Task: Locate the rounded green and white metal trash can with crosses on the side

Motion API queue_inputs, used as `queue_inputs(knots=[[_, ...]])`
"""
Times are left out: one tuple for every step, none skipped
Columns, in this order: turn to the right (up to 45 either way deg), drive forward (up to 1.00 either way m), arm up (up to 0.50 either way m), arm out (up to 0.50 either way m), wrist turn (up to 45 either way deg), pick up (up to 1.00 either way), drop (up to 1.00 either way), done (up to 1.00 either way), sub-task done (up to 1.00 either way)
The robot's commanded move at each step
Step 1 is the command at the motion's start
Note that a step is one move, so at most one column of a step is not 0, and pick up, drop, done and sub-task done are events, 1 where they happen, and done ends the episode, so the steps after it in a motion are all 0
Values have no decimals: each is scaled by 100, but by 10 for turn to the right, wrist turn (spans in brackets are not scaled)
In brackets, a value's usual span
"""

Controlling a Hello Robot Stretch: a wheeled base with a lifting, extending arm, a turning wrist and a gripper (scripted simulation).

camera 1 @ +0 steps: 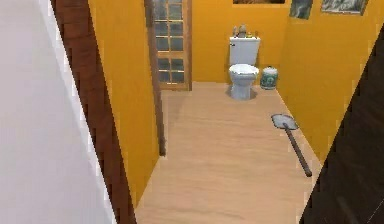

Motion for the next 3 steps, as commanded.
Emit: queue_inputs(knots=[[120, 0, 0, 0, 0, 0, 0, 0, 0], [0, 90, 0, 0, 0, 0, 0, 0, 0], [30, 0, 0, 0, 0, 0, 0, 0, 0]])
